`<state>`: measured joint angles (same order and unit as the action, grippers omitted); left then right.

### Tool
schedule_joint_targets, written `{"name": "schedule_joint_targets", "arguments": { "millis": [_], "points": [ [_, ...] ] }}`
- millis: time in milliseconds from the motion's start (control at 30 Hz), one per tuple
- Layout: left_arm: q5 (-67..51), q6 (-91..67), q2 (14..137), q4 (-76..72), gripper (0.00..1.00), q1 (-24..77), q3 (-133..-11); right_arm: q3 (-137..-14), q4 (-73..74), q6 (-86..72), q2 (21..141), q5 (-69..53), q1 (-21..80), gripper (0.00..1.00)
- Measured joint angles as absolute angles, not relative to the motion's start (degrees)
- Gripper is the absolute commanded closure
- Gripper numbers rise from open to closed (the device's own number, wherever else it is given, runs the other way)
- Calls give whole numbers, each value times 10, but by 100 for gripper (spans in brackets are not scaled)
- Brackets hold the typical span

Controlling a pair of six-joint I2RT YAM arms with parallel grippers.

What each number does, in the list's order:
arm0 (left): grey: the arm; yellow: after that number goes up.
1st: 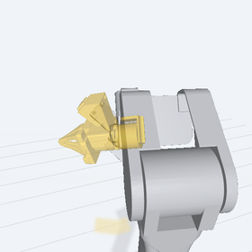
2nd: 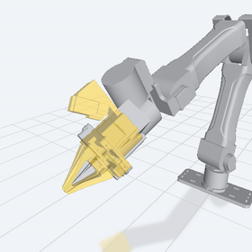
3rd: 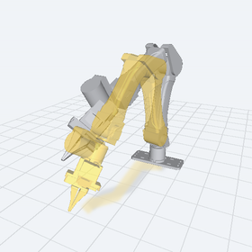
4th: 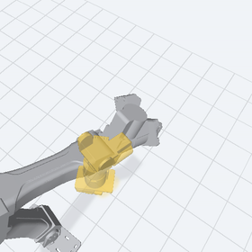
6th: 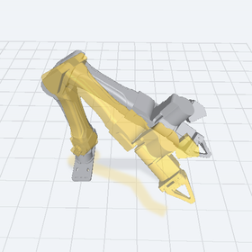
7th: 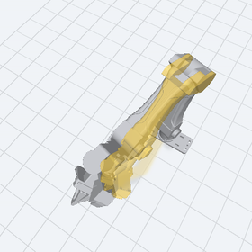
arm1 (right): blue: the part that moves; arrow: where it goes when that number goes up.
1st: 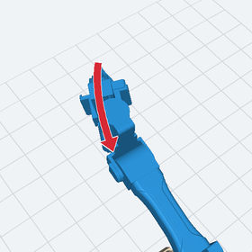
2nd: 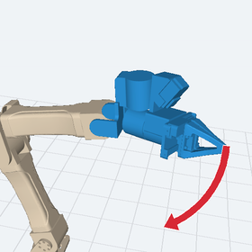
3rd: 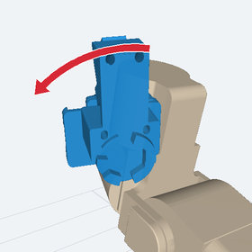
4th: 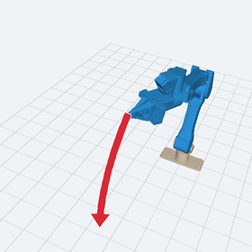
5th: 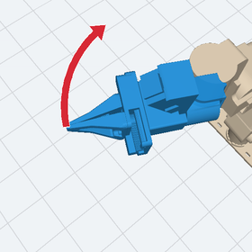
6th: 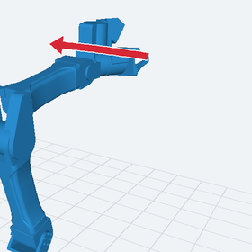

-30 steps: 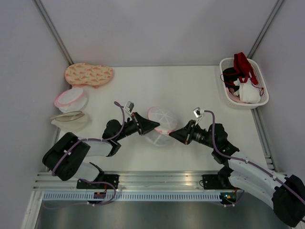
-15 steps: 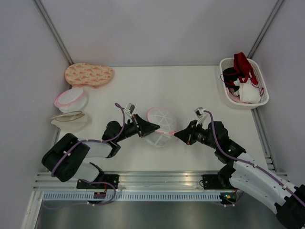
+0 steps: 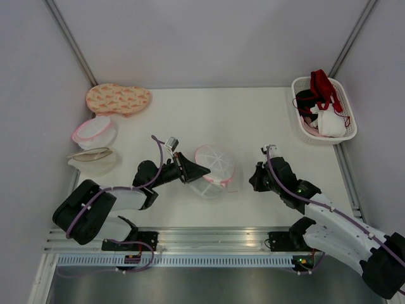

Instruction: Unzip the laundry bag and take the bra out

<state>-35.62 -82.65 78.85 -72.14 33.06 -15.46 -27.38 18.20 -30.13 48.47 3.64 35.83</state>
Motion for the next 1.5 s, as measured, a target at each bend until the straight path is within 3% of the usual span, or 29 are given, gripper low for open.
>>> {"name": "schedule_joint_targets", "arguments": {
  "millis": [67,167,200,300,767,1233,1500],
  "points": [
    [-367,-827,788,-721,98,331,-155,-274,181,-301,490,35,358,97],
    [-378,-827,788,-722,98,328,-155,-274,164,-302,483,1,358,70],
    [-380,-827,788,-722,98,327,-155,-273,153,-302,477,-19,358,57],
    [-383,-827,788,-722,98,327,-155,-265,105,-308,445,-80,358,48],
    [-392,-827,788,-722,98,327,-155,-200,-46,-361,433,-234,358,47],
    [-392,-827,788,-722,98,327,-155,-182,-57,-384,342,-256,358,50],
    [-392,-829,787,-722,98,327,-158,-181,-76,-387,401,-262,358,51]
  ]
}}
